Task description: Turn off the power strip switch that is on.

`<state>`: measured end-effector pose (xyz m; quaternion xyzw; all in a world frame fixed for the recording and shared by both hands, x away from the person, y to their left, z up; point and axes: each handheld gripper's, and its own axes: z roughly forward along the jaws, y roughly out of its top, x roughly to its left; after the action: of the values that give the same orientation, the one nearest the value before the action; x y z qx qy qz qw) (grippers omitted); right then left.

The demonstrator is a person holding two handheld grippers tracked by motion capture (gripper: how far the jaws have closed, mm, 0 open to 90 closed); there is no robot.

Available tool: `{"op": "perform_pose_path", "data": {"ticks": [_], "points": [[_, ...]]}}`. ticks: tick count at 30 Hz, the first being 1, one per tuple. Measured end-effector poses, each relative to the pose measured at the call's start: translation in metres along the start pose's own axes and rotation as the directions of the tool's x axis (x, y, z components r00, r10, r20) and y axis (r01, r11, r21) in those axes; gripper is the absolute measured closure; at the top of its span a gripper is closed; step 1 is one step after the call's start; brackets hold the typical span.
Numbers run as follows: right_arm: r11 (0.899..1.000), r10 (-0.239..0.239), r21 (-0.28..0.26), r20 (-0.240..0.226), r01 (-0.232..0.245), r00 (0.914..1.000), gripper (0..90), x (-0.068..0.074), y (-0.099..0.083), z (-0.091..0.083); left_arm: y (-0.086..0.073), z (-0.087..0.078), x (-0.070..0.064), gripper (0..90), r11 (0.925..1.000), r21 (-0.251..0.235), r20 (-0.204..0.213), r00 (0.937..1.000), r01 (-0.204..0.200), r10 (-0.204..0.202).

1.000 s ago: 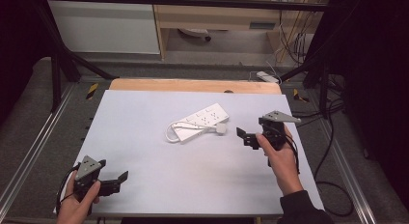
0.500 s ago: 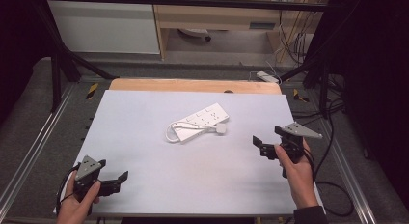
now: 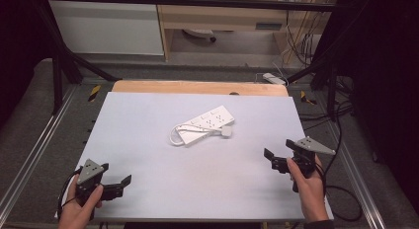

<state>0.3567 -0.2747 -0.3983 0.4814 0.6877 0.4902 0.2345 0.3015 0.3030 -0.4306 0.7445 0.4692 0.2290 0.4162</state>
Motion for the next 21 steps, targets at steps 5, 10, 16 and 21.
{"op": "perform_pose_path", "data": {"ticks": [5,10,16,21], "points": [[1.000,0.008,0.015,0.000,-0.008,1.0000,4.5,-0.003,-0.011,-0.001,0.000,0.000,0.000,6.0,1.0000,0.000,0.002,1.0000,-0.002,0.002],[1.000,0.014,0.016,-0.006,-0.014,0.9999,4.5,-0.005,-0.018,-0.004,0.000,0.000,0.000,6.0,1.0000,-0.002,0.001,1.0000,-0.001,0.001],[1.000,0.010,0.015,0.000,-0.010,0.9999,4.2,-0.004,-0.025,-0.001,0.000,-0.001,0.000,6.0,1.0000,-0.005,0.004,1.0000,-0.002,0.002],[0.999,-0.024,0.029,0.011,0.024,0.9996,3.1,0.000,-0.032,0.004,0.001,-0.001,-0.001,6.0,1.0000,-0.006,0.006,1.0000,-0.004,0.004]]}}
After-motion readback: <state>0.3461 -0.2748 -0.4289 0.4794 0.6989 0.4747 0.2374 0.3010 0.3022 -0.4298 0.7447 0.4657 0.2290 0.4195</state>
